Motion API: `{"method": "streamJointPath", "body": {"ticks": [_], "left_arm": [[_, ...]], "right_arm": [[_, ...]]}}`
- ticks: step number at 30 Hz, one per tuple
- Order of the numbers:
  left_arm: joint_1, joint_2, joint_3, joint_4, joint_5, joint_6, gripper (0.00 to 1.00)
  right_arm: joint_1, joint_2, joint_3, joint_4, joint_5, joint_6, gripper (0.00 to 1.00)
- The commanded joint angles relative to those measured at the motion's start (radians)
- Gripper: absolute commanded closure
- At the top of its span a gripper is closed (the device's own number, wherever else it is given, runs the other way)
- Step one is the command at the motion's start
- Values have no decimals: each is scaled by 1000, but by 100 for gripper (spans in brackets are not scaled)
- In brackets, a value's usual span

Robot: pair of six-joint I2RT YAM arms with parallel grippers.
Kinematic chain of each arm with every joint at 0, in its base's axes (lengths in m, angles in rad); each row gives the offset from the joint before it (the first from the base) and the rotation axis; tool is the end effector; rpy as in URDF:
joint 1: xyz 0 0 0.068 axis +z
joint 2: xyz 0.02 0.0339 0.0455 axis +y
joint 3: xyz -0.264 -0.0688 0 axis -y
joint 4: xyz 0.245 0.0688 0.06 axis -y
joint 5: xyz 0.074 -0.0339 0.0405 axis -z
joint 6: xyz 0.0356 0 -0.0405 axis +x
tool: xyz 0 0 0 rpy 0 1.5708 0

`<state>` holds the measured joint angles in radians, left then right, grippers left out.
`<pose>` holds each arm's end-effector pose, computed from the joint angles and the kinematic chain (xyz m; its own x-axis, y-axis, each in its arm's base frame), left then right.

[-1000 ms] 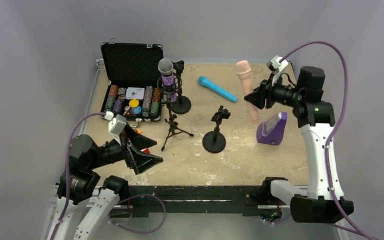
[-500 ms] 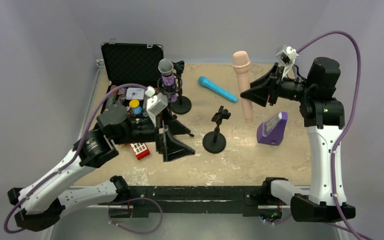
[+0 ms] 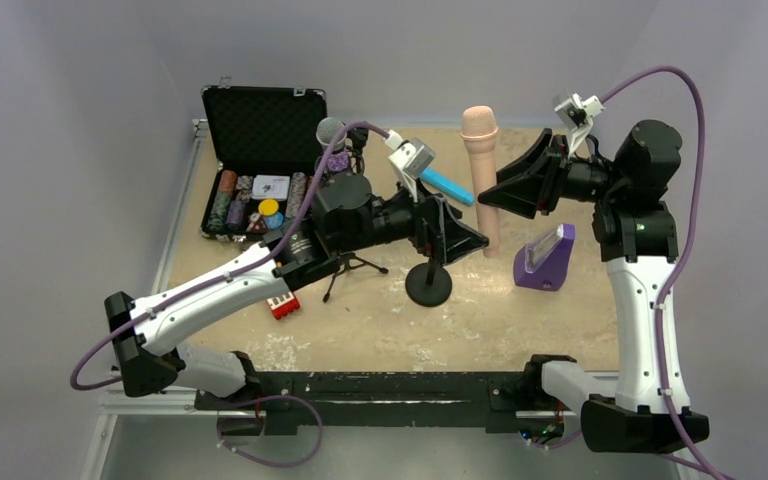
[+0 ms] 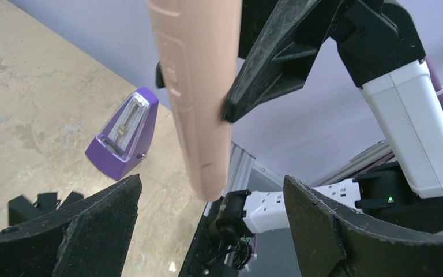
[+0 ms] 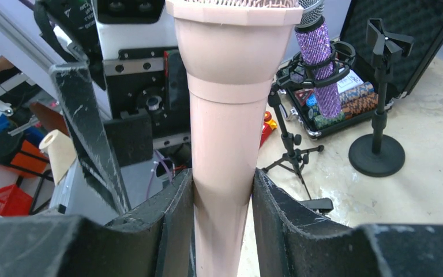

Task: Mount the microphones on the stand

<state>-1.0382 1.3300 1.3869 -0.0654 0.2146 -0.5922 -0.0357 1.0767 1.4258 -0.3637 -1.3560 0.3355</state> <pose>0.1494 -0.2683 0.4428 -0.5338 -0.1684 -0.8287 0.7857 0.2635 -0.5597 0.1872 0.0281 0.4849 -0.3327 0.0821 -0.9394 -0.9099 0.2339 0.3427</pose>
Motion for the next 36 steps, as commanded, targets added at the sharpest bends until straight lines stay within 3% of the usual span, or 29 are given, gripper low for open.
{"method": "streamJointPath", "body": {"ticks": [1,15,17,20,23,24,29,36], "left_arm": [[-27,48,89,120,-69,-38,6],[-36,150,115,184,-63,-83,30],[-36,157,112,200,-48,-95,41],[-36,152,98,217,-38,-99,74],[-36,118,60,222,-44,-79,94],[-36,101,43,222,-47,-66,100],[-34,-43,-70,193,-34,30,100],[-33,-294,-220,-74,13,242,100]], "right_arm": [[0,-27,-11,113,-44,86,100],[0,-48,-64,205,-77,167,100],[0,-49,-69,212,-80,172,99],[0,-52,-78,214,-82,168,99],[0,-57,-73,179,-97,122,95],[0,-58,-64,140,-111,76,87],[0,-79,-3,-168,-141,-301,32],[0,-91,40,-562,-51,-861,10]]}}
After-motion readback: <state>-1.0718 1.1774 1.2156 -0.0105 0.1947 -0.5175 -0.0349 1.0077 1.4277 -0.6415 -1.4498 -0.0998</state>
